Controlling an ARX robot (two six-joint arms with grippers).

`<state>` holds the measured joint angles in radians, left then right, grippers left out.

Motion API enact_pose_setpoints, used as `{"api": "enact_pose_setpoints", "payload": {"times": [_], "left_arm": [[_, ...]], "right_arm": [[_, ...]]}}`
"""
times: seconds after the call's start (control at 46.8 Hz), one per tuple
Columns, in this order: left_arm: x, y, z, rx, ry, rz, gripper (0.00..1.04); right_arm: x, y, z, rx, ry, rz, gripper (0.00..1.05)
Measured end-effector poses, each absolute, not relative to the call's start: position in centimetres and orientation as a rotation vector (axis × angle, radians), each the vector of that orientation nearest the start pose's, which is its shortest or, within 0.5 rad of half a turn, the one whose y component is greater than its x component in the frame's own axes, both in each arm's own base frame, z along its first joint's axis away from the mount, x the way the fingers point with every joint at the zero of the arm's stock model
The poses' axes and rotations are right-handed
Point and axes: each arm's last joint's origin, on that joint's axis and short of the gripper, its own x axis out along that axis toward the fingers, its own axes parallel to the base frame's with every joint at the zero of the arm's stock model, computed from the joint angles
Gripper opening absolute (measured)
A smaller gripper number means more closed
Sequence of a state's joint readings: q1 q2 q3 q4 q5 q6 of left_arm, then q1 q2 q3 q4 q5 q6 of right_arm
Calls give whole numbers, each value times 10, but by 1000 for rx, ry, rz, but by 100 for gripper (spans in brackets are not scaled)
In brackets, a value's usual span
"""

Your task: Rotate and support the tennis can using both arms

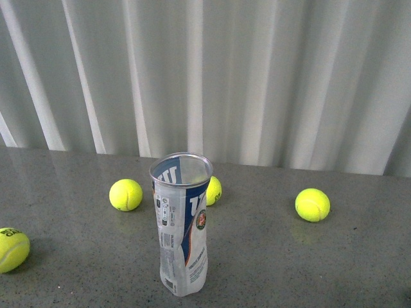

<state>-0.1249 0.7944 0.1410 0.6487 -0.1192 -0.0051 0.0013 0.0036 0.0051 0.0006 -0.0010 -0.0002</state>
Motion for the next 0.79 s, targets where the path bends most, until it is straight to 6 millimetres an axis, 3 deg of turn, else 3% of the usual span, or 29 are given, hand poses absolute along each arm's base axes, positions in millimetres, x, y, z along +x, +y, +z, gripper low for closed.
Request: {"api": "enact_pose_setpoints", "payload": {"times": [0.491,0.791], "left_arm": [[132,0,171,-5,1,0,4],[122,0,175,-5,-28,-3,4]], "right_arm": [[98,0,165,0,-2,3,97],[98,0,165,0,-2,3,98]]}}
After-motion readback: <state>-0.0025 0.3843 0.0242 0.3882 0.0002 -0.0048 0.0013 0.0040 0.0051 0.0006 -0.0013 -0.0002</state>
